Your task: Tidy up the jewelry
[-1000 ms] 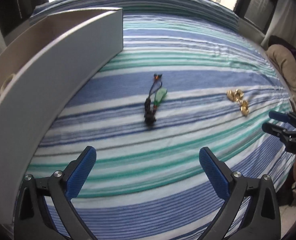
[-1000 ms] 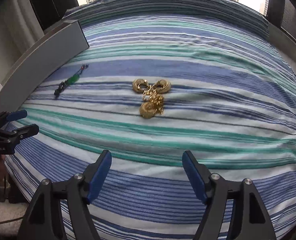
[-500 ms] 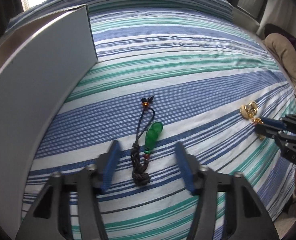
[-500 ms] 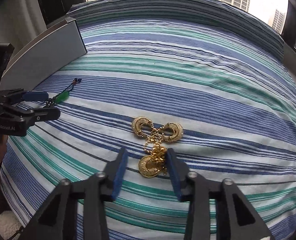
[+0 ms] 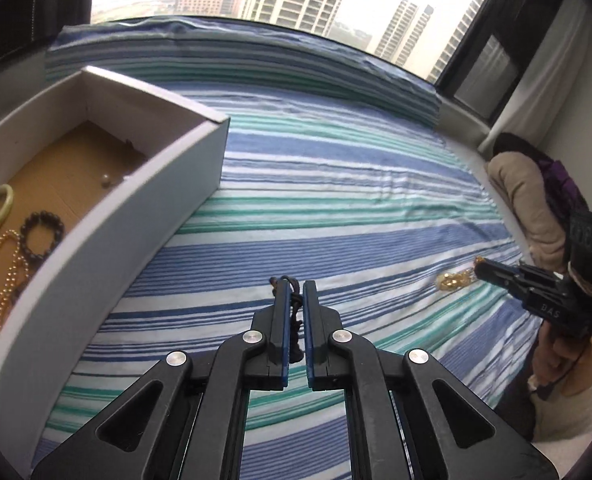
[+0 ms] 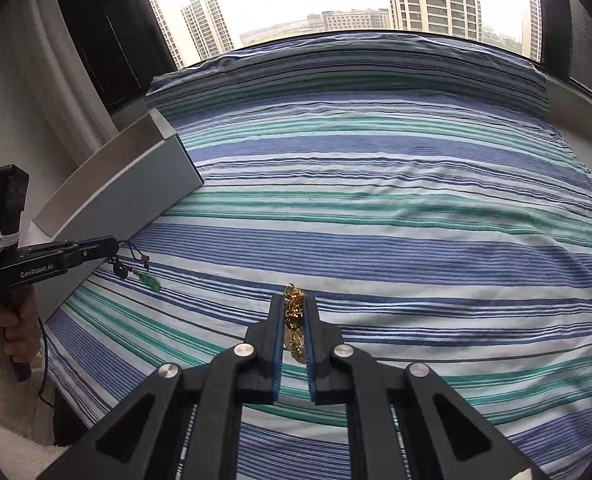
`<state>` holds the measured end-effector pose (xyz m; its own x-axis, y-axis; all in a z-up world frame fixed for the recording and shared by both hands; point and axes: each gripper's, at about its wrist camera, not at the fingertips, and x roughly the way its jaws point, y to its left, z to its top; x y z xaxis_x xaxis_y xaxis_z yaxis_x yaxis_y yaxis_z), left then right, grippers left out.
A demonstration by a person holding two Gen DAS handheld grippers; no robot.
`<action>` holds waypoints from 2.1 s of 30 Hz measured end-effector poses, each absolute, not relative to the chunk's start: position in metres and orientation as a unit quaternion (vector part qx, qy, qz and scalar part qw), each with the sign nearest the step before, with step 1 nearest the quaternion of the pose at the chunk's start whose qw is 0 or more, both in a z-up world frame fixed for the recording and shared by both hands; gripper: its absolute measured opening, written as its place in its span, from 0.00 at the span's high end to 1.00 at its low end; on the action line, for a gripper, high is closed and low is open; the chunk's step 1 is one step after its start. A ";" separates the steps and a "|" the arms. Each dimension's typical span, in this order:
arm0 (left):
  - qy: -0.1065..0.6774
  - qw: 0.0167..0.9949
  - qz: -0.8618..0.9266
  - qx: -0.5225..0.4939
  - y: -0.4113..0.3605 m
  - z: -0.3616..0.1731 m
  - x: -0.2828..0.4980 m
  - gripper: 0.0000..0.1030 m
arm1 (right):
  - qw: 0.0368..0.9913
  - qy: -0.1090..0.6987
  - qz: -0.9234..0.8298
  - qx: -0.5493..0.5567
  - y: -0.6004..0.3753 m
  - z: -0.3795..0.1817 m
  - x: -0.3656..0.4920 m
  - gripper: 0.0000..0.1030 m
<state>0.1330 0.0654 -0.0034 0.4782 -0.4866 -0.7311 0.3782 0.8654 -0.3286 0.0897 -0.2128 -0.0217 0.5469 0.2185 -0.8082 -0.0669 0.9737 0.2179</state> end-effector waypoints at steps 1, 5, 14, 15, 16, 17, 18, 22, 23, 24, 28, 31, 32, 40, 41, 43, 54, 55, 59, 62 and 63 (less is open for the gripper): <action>0.438 0.861 -0.251 -0.064 0.073 0.007 0.129 0.97 | 0.878 0.464 0.087 0.080 -0.211 -0.015 0.091 0.91; 0.412 0.878 -0.231 -0.075 0.118 0.050 0.120 0.97 | 0.884 0.447 0.119 0.069 -0.194 0.013 0.103 0.91; 0.386 0.913 -0.087 -0.101 0.260 0.102 0.140 0.96 | 0.884 0.410 0.224 0.011 -0.103 0.073 0.178 0.91; 0.391 0.912 -0.070 -0.104 0.275 0.099 0.147 0.96 | 0.883 0.405 0.236 0.005 -0.088 0.078 0.189 0.91; 0.397 0.910 -0.054 -0.106 0.289 0.093 0.156 0.96 | 0.881 0.403 0.248 -0.001 -0.073 0.081 0.201 0.91; 0.403 0.908 -0.036 -0.107 0.303 0.086 0.165 0.96 | 0.879 0.400 0.258 -0.005 -0.056 0.083 0.212 0.91; 0.410 0.905 -0.020 -0.110 0.316 0.076 0.174 0.96 | 0.876 0.399 0.269 -0.006 -0.040 0.084 0.223 0.91; 0.437 0.891 0.028 -0.116 0.361 0.034 0.205 0.96 | 0.852 0.423 0.308 -0.010 0.027 0.072 0.278 0.91; 0.442 0.888 0.035 -0.119 0.368 0.024 0.212 0.96 | 0.846 0.431 0.314 -0.015 0.045 0.065 0.291 0.91; 0.445 0.887 0.043 -0.119 0.373 0.015 0.219 0.96 | 0.841 0.438 0.316 -0.023 0.062 0.057 0.303 0.91; 0.453 0.881 0.071 -0.117 0.389 -0.011 0.238 0.95 | 0.830 0.461 0.310 -0.043 0.120 0.022 0.348 0.91; 0.451 0.881 0.087 -0.111 0.393 -0.013 0.237 0.61 | 0.832 0.464 0.299 -0.049 0.142 0.006 0.369 0.88; 0.446 0.884 0.094 -0.107 0.393 -0.010 0.234 0.50 | 0.834 0.465 0.292 -0.049 0.147 0.005 0.374 0.88; 0.356 0.921 0.153 -0.040 0.360 0.039 0.177 0.01 | 0.868 0.416 0.266 -0.059 0.133 0.049 0.351 0.37; 0.342 0.926 0.156 -0.039 0.354 0.046 0.167 0.01 | 0.872 0.407 0.263 -0.064 0.129 0.054 0.343 0.35; 0.326 0.930 0.162 -0.043 0.340 0.056 0.149 0.01 | 0.879 0.392 0.262 -0.070 0.120 0.061 0.326 0.23; 0.285 0.933 0.214 -0.048 0.283 0.077 0.083 0.01 | 0.899 0.348 0.247 -0.094 0.083 0.084 0.244 0.21; 0.286 0.932 0.216 -0.046 0.281 0.078 0.081 0.01 | 0.892 0.363 0.247 -0.107 0.085 0.081 0.241 0.21; 0.280 0.931 0.232 -0.041 0.277 0.081 0.067 0.01 | 0.875 0.379 0.281 -0.112 0.089 0.073 0.227 0.21; 0.296 0.924 0.238 -0.043 0.279 0.078 0.064 0.01 | 0.877 0.370 0.295 -0.087 0.090 0.075 0.216 0.21; 0.302 0.923 0.234 -0.046 0.280 0.076 0.064 0.01 | 0.879 0.363 0.296 -0.090 0.092 0.076 0.211 0.21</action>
